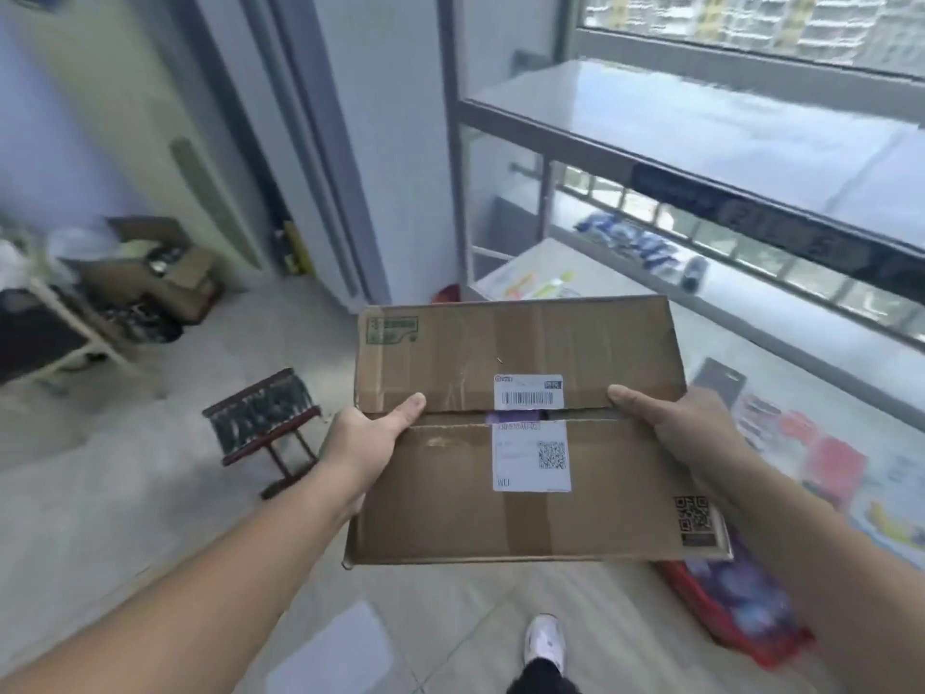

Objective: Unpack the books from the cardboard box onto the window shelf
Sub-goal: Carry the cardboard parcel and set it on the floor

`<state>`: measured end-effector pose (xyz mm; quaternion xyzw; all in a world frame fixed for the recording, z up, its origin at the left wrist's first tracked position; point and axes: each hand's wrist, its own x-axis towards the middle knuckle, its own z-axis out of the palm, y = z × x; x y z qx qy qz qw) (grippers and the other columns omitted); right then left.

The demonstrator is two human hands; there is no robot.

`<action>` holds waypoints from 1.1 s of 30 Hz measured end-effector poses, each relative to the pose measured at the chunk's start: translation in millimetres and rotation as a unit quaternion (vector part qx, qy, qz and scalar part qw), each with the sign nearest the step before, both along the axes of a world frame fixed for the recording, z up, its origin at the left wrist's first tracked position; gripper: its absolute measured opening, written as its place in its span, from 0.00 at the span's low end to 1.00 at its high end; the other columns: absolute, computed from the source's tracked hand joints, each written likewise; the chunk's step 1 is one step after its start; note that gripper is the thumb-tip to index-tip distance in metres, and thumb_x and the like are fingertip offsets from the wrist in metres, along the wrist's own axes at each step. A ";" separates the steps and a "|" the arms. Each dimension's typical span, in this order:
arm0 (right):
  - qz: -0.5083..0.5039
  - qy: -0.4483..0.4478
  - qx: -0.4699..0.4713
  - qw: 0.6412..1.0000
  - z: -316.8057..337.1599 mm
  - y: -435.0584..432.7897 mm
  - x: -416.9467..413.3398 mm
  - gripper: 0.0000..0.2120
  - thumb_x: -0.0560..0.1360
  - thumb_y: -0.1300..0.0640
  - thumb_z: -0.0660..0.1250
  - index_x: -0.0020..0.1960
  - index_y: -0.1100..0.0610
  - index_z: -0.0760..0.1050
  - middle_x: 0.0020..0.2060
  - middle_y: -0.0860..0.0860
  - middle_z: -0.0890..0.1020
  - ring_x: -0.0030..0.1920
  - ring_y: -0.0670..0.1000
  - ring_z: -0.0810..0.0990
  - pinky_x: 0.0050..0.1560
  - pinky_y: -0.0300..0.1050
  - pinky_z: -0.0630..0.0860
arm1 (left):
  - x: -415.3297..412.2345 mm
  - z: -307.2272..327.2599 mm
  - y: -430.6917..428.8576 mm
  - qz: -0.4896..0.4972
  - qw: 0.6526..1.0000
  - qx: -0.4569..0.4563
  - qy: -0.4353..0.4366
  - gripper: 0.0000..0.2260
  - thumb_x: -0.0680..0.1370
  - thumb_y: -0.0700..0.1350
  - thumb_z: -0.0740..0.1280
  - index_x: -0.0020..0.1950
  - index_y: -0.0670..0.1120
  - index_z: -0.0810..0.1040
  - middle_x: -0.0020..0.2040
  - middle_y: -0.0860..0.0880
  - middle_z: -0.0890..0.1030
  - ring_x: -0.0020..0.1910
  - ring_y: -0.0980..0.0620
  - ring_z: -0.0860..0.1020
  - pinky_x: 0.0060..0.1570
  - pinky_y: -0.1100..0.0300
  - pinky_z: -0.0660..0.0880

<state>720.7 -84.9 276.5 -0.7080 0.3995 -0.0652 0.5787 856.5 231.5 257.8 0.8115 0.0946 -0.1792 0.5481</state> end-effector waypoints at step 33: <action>0.357 0.103 0.028 0.928 -94.9 356.7 637.3 0.19 0.67 0.44 0.83 0.48 0.57 0.86 0.35 0.50 0.90 0.34 0.53 0.89 0.33 0.43 0.83 | 400.0 -75.1 371.5 0.331 0.937 0.073 0.083 0.19 0.71 0.66 0.76 0.46 0.51 0.88 0.44 0.52 0.87 0.46 0.50 0.83 0.46 0.54 0.77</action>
